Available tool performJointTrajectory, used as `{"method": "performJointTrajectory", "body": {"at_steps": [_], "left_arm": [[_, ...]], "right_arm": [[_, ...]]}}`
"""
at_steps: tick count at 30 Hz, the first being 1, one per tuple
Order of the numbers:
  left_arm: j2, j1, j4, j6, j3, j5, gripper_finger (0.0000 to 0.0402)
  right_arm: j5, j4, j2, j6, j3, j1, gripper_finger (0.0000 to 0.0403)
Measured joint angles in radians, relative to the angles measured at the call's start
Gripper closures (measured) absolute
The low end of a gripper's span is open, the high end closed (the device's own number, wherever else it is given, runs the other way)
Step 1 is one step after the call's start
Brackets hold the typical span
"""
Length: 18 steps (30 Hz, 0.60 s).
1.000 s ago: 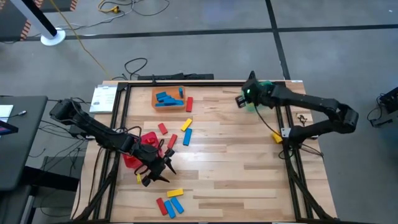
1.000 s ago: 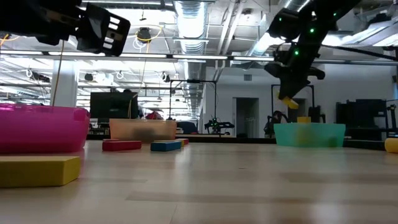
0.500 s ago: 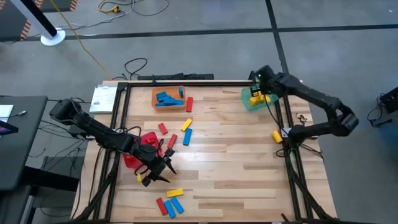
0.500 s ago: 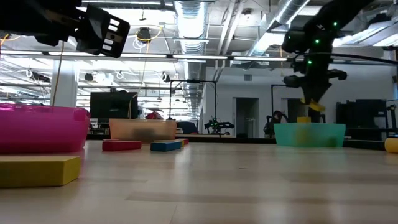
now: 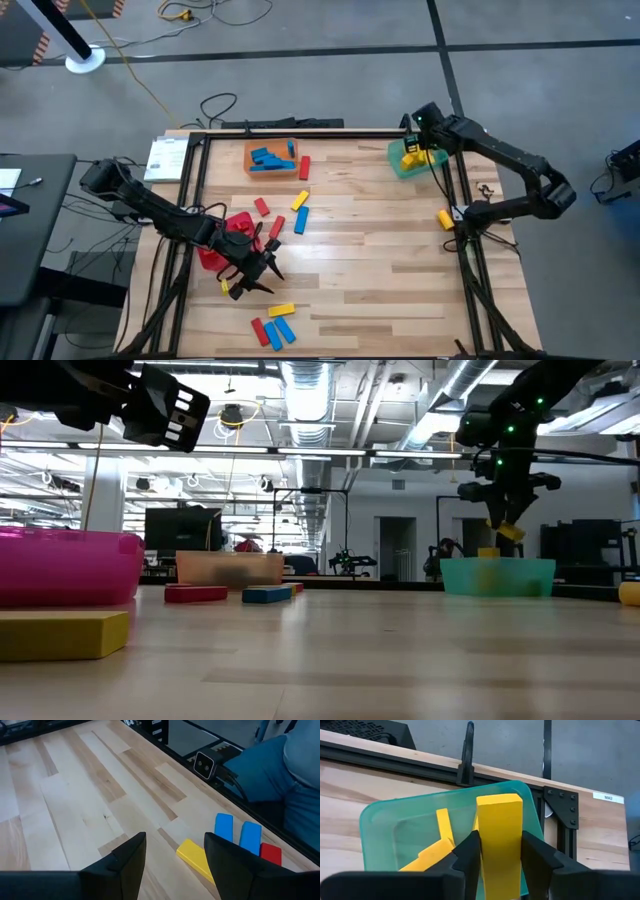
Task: Sort blocks
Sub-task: Put the yellow block into the green bin, then put the blue block into the orange bin
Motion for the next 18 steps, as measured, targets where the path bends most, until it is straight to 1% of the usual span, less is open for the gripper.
{"method": "performJointTrajectory", "body": {"at_steps": [6,14,18], "left_arm": [[0.000,0.000,-0.002,-0.004,0.000,0.000,0.0205],[0.000,0.000,-0.003,-0.004,0.000,0.000,0.0205],[0.000,0.000,-0.004,-0.019,0.000,0.000,0.0205]], "right_arm": [[0.000,0.001,0.000,0.004,0.000,0.001,0.0239],[0.001,0.003,0.000,0.005,0.000,0.001,0.0184],[0.001,0.013,0.000,0.004,0.000,0.003,0.0172]]}}
